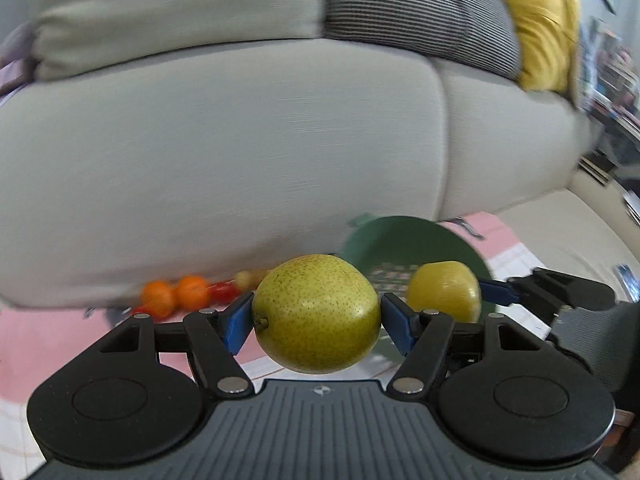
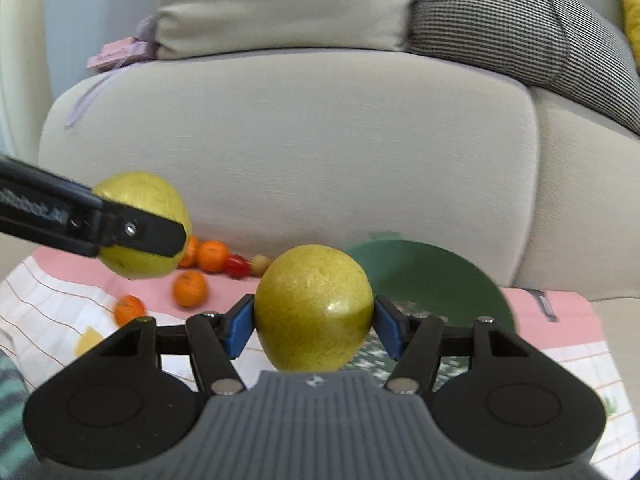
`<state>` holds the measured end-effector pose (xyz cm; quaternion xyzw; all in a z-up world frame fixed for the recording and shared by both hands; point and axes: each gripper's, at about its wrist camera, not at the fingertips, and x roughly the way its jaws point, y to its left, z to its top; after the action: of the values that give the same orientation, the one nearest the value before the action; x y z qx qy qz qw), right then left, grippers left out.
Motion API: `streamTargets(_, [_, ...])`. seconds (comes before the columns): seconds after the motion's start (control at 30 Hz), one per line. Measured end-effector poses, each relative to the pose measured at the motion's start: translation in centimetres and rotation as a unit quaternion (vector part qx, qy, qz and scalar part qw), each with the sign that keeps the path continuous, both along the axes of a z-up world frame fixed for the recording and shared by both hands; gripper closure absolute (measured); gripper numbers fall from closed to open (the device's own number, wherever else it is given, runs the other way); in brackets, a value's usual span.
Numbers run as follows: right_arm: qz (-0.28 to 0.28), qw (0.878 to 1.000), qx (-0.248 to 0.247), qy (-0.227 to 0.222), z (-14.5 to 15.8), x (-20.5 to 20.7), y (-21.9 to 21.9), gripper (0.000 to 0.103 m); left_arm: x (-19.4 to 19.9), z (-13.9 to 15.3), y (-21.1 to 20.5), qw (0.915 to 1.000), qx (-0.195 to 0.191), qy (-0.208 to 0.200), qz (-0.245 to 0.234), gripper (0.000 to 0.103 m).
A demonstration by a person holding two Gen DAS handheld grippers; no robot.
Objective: Organize fruits
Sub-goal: 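Carry both pears over the green colander and open both tools to drop them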
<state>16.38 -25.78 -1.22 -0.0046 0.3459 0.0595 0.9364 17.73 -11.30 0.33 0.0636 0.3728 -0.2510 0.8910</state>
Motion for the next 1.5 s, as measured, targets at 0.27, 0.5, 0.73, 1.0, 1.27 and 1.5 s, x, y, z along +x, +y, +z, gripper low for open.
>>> streamTargets(0.27, [-0.002,0.999,-0.028,0.036,-2.2,1.2,-4.1,0.043,2.7,-1.5,-5.9,0.9972,-0.008,0.056,-0.048,0.025])
streamTargets(0.5, [0.024,0.994,-0.055,0.087,-5.0,3.8,-5.0,0.043,4.2,-3.5,-8.4,0.9951,0.019,0.076,-0.061,0.025])
streamTargets(0.73, [0.035,0.991,-0.061,0.118,-6.5,4.8,-5.1,0.043,4.7,-5.7,-9.6,0.9907,0.05,0.097,-0.081,0.025])
streamTargets(1.0, [0.034,0.988,-0.027,0.151,-6.9,3.3,-4.4,0.043,3.7,-6.8,-9.1,0.9852,0.08,0.117,-0.096,0.025])
streamTargets(1.27, [0.039,0.981,-0.004,0.189,-6.3,-0.2,-2.7,0.043,1.7,-7.5,-8.4,0.9785,0.105,0.153,-0.09,0.025])
streamTargets(1.5, [0.057,0.977,-0.015,0.207,-6.8,-1.5,-1.4,0.043,0.7,-8.5,-8.6,0.9708,0.129,0.176,-0.099,0.025])
